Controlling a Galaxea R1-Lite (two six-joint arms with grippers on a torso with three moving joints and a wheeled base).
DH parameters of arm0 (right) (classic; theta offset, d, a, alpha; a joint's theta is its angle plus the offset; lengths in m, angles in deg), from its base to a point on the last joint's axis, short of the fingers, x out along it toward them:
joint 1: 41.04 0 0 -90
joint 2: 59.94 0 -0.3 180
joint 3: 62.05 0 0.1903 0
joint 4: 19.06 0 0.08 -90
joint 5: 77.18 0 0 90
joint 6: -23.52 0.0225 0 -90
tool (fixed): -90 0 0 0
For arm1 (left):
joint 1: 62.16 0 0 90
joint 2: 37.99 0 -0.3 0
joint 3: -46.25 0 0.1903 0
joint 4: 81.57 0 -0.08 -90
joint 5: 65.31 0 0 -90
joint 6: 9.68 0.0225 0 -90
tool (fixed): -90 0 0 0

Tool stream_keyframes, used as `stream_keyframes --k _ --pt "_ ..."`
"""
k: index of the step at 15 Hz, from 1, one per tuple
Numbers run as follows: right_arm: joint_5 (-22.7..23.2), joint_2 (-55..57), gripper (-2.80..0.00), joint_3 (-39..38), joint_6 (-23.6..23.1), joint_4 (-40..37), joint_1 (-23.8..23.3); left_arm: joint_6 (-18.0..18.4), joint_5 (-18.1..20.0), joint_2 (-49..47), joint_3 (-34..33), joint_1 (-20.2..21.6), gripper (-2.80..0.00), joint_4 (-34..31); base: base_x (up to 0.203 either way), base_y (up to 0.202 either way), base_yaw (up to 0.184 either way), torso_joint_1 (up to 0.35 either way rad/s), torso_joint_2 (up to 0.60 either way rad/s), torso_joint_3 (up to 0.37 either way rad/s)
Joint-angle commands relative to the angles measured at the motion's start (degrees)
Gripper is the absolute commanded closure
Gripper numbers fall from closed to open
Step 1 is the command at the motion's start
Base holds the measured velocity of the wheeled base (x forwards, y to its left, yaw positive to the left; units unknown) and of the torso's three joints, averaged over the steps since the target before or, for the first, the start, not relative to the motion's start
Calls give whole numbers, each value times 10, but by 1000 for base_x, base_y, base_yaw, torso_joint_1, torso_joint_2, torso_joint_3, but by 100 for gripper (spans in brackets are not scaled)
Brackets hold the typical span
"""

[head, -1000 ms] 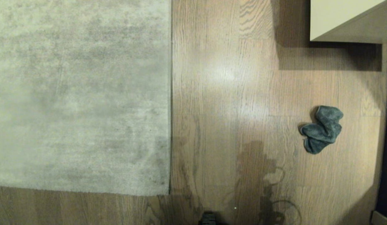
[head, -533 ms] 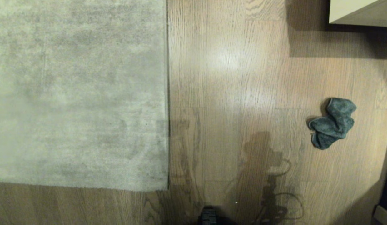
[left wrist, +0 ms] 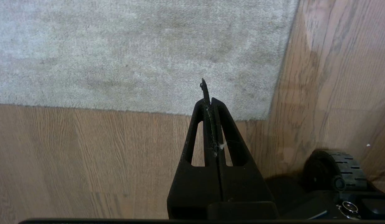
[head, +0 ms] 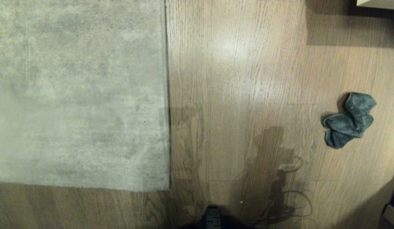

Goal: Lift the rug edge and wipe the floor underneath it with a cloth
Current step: Pick up the rag

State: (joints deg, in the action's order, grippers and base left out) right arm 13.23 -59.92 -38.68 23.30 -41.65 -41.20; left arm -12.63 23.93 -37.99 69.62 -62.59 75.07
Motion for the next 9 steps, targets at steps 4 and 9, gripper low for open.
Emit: stream_keyframes --k 4,9 --pt "1 0 0 0 0 0 0 0 0 0 0 0 0 0 0 0 0 0 0 0" --pt "0 0 0 0 0 0 1 0 0 0 0 0 0 0 0 0 0 0 0 0"
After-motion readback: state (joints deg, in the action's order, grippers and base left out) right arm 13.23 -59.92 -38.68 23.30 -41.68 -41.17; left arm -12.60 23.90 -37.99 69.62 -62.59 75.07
